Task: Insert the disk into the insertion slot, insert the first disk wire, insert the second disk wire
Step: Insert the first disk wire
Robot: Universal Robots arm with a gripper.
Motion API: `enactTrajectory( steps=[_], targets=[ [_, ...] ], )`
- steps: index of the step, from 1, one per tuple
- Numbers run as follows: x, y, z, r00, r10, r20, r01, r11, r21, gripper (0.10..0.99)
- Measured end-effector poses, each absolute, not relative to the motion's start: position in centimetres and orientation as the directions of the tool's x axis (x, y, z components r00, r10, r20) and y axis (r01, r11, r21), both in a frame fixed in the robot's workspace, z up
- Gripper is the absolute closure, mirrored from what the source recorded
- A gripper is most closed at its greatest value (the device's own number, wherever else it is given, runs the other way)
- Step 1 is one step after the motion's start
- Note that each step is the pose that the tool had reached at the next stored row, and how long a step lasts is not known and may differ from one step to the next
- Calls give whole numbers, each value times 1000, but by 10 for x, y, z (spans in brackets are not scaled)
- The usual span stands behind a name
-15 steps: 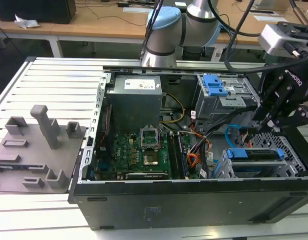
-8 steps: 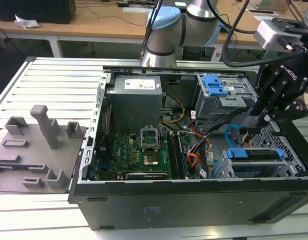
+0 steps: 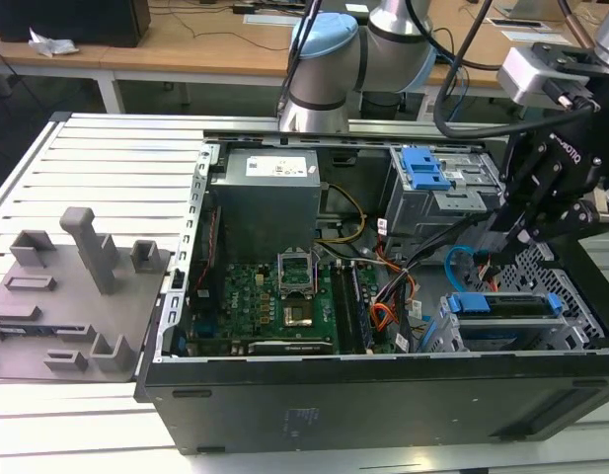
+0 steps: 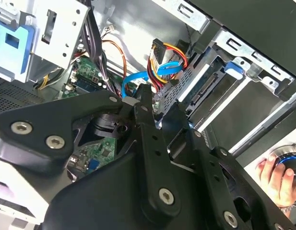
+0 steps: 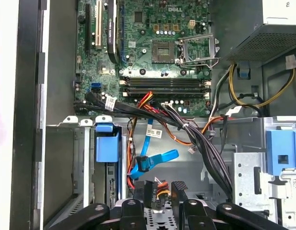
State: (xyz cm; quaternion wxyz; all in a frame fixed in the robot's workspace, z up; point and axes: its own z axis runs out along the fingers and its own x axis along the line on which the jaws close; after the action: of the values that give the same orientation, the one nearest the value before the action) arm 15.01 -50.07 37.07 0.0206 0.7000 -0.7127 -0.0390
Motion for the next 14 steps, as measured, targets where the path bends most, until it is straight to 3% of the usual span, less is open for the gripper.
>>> enactTrajectory(
  steps=[14],
  targets=[
    [150,-501,363,-19,-1000,-25,-996,17,84,725]
  ],
)
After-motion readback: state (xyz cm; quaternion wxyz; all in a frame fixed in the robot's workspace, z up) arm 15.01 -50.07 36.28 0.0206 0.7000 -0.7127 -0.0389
